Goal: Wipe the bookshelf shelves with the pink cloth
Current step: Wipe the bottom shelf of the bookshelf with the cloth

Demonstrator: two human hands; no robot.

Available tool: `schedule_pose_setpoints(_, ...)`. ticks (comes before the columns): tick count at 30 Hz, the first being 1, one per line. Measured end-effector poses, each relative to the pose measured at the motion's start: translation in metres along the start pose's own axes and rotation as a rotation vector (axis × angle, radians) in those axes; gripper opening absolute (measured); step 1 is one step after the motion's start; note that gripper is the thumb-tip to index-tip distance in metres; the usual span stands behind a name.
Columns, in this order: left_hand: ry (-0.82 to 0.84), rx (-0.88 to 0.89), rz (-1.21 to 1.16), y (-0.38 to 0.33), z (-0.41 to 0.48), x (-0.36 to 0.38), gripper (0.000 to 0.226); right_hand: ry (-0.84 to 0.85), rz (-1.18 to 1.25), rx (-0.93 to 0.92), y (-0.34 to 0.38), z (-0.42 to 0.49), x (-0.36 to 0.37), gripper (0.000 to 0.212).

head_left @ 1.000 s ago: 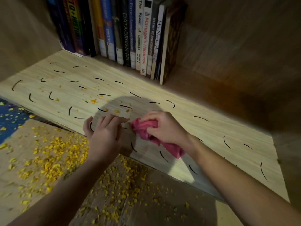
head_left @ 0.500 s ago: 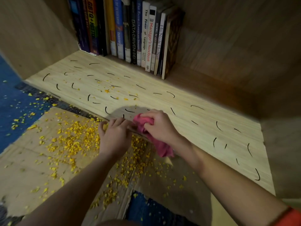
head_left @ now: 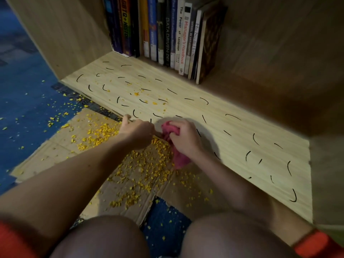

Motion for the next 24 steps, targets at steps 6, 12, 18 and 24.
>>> schedule_pose_setpoints(6,0.016,-0.153,-0.050,0.042,0.007,0.004,0.030,0.179,-0.123,-0.068,0.010,-0.009,0.020,0.039)
schedule_pose_setpoints(12,-0.144,-0.082,-0.165,0.058,0.019,0.013,0.030,0.038,-0.165,-0.031,0.004,0.007,0.010,0.044)
schedule_pose_setpoints(18,-0.153,0.011,-0.255,0.059,0.023,0.019,0.035,0.101,-0.123,-0.092,0.030,-0.004,0.045,0.043)
schedule_pose_setpoints(24,-0.150,0.159,-0.152,0.066,0.015,0.026,0.045,-0.112,0.062,0.075,0.018,-0.005,0.035,0.042)
Point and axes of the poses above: each hand's wrist, its own z-axis towards the middle knuckle, its own x-axis out of the palm, y = z × x, the point moved 5 cm from there along z, towards the middle knuckle, and after that the axes turned 1 degree about -x, right-handed, at the moved point
